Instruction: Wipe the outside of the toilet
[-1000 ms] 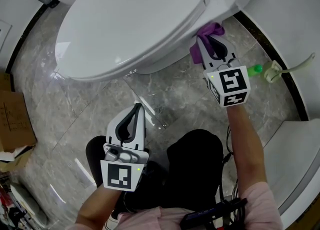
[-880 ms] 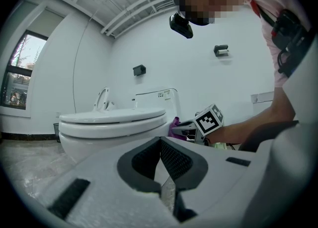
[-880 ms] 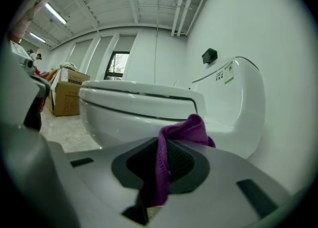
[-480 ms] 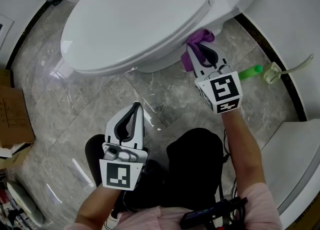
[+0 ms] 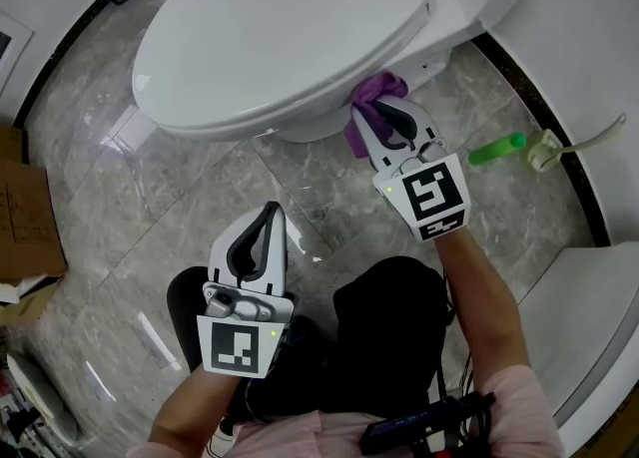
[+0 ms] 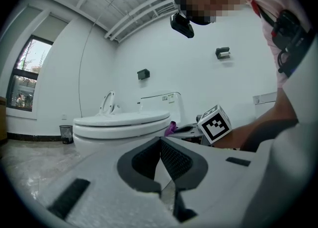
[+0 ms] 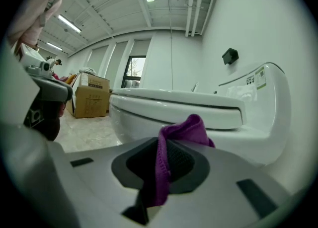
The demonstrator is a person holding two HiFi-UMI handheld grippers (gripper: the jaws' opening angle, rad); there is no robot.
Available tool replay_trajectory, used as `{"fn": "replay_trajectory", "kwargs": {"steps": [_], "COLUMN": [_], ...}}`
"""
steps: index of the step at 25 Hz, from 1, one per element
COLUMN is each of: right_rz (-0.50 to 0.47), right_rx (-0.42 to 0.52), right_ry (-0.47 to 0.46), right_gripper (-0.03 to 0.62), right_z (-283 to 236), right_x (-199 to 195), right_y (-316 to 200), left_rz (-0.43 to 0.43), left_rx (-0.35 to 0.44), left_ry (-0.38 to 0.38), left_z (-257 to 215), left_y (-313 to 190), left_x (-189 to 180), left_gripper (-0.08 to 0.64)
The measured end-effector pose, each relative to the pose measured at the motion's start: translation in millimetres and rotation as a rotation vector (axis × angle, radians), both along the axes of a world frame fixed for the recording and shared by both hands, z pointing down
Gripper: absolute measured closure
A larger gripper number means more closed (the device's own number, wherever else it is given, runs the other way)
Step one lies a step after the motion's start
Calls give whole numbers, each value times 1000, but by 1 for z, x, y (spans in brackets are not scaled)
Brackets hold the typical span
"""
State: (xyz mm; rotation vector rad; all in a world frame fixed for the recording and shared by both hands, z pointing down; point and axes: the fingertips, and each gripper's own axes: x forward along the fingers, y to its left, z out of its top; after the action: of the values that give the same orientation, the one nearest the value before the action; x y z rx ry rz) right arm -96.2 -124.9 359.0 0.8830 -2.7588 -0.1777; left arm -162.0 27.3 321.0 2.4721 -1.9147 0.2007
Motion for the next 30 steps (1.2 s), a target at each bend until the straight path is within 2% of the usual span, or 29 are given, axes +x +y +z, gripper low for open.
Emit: {"fn": "replay_trajectory", "kwargs": {"steps": [12, 19, 25, 30], "right_rz": [-92, -191, -320, -382], "right_rx": [3, 9, 14, 11], "right_ry": [-2, 14, 34, 19], "right_gripper": [538, 538, 538, 538], "right_z": [-1, -2, -1, 0], "right_x": [-28, -53, -88, -113], "right_y": [26, 49, 79, 93], "left_rz": [-27, -43, -73, -108], "left_rx": [12, 16, 23, 19], "left_ry": [-2, 5, 5, -10], "left_z": [1, 0, -1, -1], "left_y": [8, 14, 24, 33], "left_x": [-11, -17, -25, -40], "left_gripper": [552, 552, 552, 552]}}
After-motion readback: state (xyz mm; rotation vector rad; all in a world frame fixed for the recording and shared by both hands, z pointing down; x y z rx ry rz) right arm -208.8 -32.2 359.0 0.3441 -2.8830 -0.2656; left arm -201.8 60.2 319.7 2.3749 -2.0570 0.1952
